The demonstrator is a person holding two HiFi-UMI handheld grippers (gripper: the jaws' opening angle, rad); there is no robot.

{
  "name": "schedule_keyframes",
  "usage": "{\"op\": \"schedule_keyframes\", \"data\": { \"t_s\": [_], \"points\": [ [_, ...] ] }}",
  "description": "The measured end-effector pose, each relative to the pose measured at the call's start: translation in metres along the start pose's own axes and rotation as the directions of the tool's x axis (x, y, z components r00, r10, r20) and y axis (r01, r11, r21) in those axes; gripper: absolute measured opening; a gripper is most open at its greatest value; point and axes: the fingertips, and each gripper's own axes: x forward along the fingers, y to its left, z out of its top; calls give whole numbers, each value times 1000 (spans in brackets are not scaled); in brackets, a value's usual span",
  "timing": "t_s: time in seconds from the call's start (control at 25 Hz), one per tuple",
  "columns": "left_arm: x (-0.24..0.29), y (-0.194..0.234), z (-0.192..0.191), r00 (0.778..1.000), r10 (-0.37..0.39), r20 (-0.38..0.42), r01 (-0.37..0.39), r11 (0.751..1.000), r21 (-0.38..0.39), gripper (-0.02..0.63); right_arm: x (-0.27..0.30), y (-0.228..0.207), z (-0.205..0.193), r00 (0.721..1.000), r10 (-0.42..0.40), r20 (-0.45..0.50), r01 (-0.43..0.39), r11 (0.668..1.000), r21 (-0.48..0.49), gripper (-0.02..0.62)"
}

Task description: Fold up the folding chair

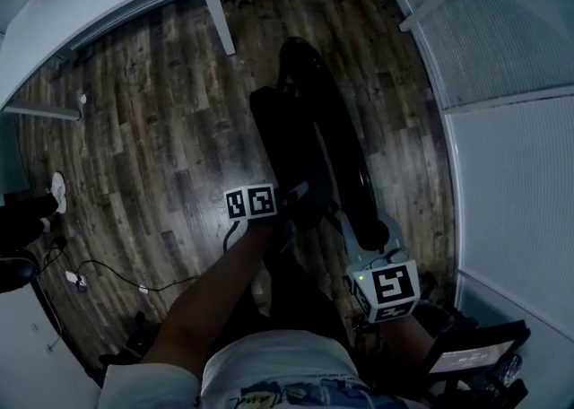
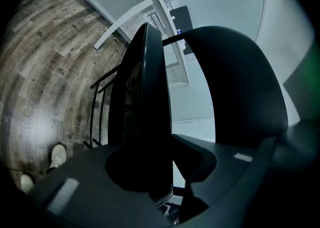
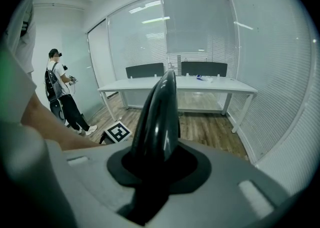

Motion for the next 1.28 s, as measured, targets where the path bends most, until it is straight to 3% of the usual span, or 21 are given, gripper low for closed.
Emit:
{"op": "schedule_keyframes", "data": {
  "t_s": [1.28],
  "points": [
    [47,-30,-1,984,177,-25,-178,983,-35,130,3,23,1,1000,-31,1,31,998,-51,86]
  ]
}}
